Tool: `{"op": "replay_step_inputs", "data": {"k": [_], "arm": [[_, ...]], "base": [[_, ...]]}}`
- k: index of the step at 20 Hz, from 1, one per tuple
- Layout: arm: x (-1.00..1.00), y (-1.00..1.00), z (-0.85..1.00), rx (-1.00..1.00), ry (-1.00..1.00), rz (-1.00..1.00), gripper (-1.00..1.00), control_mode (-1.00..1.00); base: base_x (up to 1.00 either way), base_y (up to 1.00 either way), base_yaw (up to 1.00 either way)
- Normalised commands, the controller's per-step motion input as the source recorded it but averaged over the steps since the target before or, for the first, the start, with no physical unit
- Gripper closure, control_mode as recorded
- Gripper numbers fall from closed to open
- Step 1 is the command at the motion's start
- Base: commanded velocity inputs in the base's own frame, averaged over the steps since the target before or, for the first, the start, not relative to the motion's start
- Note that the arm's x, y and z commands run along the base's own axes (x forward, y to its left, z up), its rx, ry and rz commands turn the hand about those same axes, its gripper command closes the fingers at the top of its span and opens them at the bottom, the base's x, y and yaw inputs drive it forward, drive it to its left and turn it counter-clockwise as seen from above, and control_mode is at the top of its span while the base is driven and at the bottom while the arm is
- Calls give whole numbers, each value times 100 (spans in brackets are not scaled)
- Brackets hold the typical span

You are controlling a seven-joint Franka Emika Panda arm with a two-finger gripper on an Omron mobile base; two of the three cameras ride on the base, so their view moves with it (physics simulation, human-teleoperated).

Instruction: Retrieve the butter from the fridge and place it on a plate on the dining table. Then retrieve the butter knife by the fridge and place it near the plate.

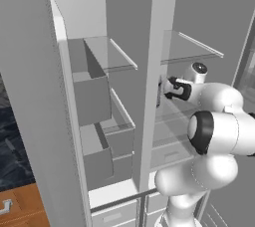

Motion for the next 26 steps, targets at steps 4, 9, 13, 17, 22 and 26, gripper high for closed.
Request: {"op": "replay_step_inputs", "data": {"k": [4, 9, 13, 17, 22, 26], "arm": [[-43, -6, 0, 0, -8, -8, 100, -100], [-64, 0, 11, 3, -3, -3, 100, -100], [-72, 0, 15, 0, 0, -7, 100, -100], [-70, 0, 13, 0, 0, -10, 100, -100], [-75, 0, 8, 0, 0, -9, 100, -100], [-78, 13, 9, 0, 0, -2, 100, -100]], "base": [[0, 0, 0], [0, 0, 0], [0, 0, 0], [0, 0, 0], [0, 0, 0], [0, 0, 0]]}}
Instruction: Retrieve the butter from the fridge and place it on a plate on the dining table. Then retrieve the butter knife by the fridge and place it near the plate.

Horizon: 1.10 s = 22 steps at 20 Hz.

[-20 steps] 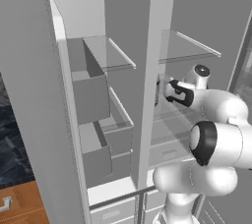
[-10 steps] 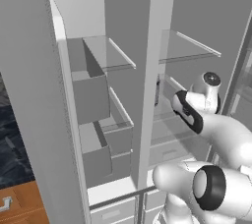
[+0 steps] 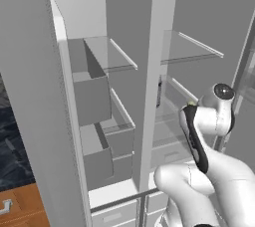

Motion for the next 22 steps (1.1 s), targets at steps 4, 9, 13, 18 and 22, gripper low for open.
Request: {"op": "replay_step_inputs", "data": {"k": [4, 9, 13, 18, 22], "arm": [[-83, 18, 7, 8, 0, -2, 100, -100], [-80, 21, 0, 3, 0, 0, 100, -100], [-47, 58, 0, -16, 0, 0, 100, -100], [-44, 46, -1, -1, 0, 0, 100, -100], [-34, 17, -4, 1, -4, 0, 100, -100]], "base": [[0, 0, 0], [0, 0, 0], [0, 0, 0], [0, 0, 0], [0, 0, 0]]}}
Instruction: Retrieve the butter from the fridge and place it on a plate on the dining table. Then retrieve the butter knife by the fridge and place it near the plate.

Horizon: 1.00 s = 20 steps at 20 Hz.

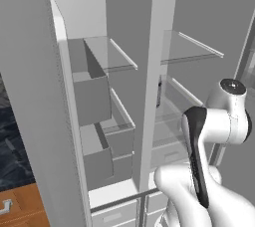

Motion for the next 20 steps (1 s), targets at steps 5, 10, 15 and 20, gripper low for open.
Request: {"op": "replay_step_inputs", "data": {"k": [5, 10, 15, 20], "arm": [[-18, 4, 0, 0, -6, 0, 100, -100], [-10, 0, -8, 0, 1, 0, 100, -100], [-26, 0, -5, 0, 0, 0, 100, 100], [0, 0, 0, 0, 0, 0, 100, 100]], "base": [[0, 0, 0], [0, 0, 0], [-30, 0, 0], [-88, 0, 0]]}}
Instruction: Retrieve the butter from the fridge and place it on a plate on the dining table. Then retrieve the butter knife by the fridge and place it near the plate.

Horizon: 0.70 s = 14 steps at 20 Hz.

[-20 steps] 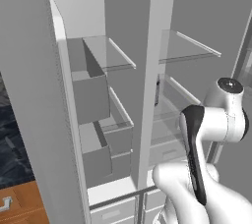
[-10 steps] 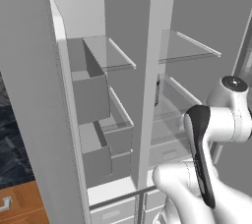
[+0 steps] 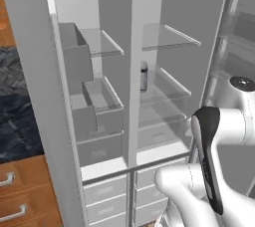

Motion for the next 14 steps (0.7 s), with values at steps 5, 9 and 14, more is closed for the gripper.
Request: {"op": "replay_step_inputs", "data": {"k": [5, 9, 14], "arm": [[0, 0, 0, 0, 0, 0, 100, 100], [0, 0, 0, 0, 0, 0, 100, 100], [0, 0, 0, 0, 0, 0, 100, 100]], "base": [[-91, 11, 0], [-92, 21, 0], [-86, 20, -1]]}}
